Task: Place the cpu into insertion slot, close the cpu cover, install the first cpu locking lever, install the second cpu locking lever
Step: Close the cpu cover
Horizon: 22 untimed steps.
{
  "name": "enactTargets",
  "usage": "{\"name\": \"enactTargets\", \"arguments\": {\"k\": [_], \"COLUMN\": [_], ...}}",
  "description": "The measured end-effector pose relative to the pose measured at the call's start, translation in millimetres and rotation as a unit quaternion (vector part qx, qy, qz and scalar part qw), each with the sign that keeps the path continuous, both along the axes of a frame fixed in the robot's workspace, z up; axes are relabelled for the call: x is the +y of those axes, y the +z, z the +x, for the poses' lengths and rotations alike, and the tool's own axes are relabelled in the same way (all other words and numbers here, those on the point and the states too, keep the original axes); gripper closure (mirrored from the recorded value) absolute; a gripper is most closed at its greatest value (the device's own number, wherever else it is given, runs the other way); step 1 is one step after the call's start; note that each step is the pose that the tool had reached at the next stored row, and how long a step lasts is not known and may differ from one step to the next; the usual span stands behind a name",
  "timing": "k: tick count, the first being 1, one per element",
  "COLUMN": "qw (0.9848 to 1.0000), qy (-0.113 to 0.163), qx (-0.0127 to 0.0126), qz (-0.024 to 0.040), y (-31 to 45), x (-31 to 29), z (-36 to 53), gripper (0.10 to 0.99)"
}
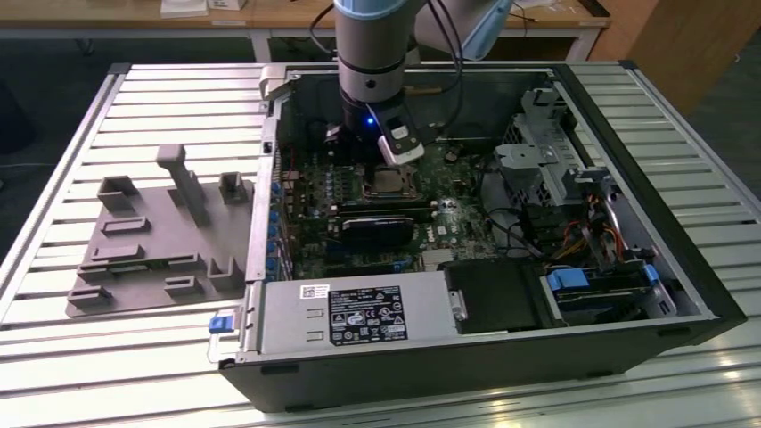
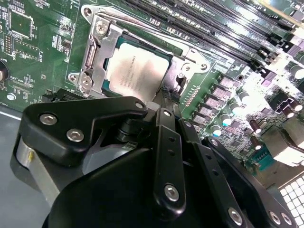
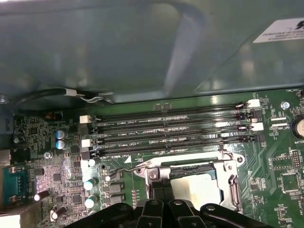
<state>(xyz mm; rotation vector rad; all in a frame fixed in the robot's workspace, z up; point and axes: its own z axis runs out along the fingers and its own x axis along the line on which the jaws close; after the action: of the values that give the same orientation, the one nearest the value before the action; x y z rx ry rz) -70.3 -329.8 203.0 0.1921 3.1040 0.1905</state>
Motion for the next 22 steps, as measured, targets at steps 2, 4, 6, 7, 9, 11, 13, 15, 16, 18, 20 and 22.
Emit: {"name": "enactTargets", "arguments": {"k": [2,4,6,7,9,11,13,15,16,18,20,22], "qw": [1.0,1.0,1.0,1.0,1.0,1.0,1.0,1.0,1.0,0.9999,0.9999,0.9998], "qy": [0.0,0.0,0.0,0.0,0.0,0.0,0.0,0.0,0.0,0.0,0.0,0.0], "qx": [0.0,0.0,0.0,0.0,0.0,0.0,0.0,0.0,0.0,0.0,0.0,0.0], "qz": [0.0017,0.004,0.0066,0.0077,0.0092,0.0097,0.0099,0.0099,0.0099,0.0109,0.0136,0.0177], "y": [-0.6,-1.2,-1.5,-1.6,-1.8,-1.9,-1.9,-1.9,-1.9,-1.9,-1.9,-1.9], "x": [-0.9,-1.5,-1.6,-1.7,-1.6,-1.7,-1.9,-2.2,-2.3,-3.3,-4.9,-6.5], "z": [0.0,0.0,0.2,0.3,1.0,2.0,3.1,3.5,3.5,3.6,3.6,3.6], "gripper": [0.984,0.984,0.984,0.984,0.984,0.984,0.984,0.984,0.984,0.984,0.984,0.984]}}
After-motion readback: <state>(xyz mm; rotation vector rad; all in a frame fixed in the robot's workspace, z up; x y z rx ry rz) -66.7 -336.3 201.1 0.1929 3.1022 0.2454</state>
